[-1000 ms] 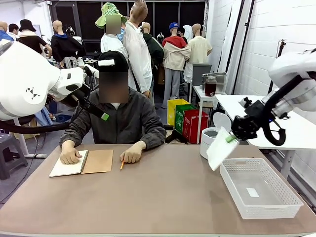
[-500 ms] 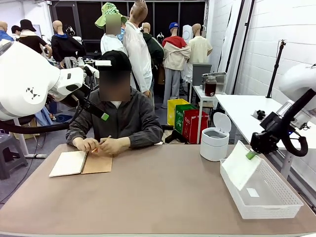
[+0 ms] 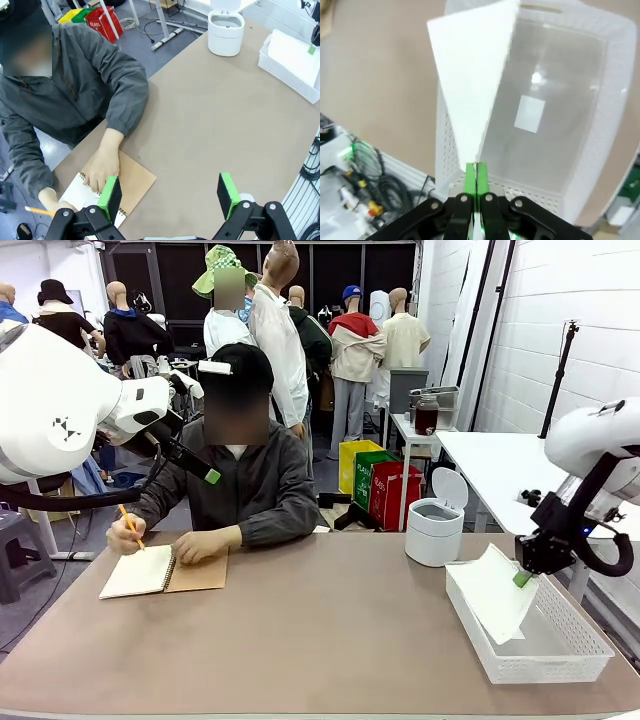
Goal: Sort the paper based on its condition.
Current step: If a person hands you a paper, place it in the Organizing basket , and if it's crumpled, put it in the Trash can.
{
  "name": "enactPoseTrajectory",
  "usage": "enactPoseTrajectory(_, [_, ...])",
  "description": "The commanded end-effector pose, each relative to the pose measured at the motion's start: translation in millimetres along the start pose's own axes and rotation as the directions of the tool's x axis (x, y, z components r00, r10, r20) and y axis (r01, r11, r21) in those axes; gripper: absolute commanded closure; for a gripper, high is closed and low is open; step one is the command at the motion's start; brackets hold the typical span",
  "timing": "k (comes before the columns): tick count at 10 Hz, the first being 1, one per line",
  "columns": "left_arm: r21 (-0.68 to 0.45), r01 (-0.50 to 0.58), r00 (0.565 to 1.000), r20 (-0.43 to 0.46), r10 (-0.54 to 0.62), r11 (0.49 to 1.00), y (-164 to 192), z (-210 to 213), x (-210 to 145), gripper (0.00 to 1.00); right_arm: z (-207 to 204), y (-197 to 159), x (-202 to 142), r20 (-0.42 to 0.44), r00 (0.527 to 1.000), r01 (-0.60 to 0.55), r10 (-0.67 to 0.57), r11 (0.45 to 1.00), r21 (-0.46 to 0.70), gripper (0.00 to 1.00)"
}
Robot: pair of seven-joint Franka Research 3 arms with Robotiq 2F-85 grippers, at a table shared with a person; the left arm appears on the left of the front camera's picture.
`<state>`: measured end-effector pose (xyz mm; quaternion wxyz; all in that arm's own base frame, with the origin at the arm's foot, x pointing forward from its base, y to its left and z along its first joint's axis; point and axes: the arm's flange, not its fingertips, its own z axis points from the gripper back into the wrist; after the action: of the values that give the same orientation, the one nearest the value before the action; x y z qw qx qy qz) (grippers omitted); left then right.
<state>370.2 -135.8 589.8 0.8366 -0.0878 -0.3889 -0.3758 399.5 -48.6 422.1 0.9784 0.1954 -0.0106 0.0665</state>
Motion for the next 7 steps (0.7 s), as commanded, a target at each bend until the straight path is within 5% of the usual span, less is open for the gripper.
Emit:
enactPoseTrajectory(1, [0.004,-0.015,1.000,-0.002,0.015,1.000,0,0,-1,0.00,-18,4,-3,-0.041,0.998,0.051,-0.051,0.999,-0.008,1.00])
enactPoseTrajectory(7, [0.004,-0.015,1.000,-0.002,0.015,1.000,0,0,-1,0.00,-46,8,-16,-0.043,0.987,0.150,-0.154,0.984,-0.093,1.00])
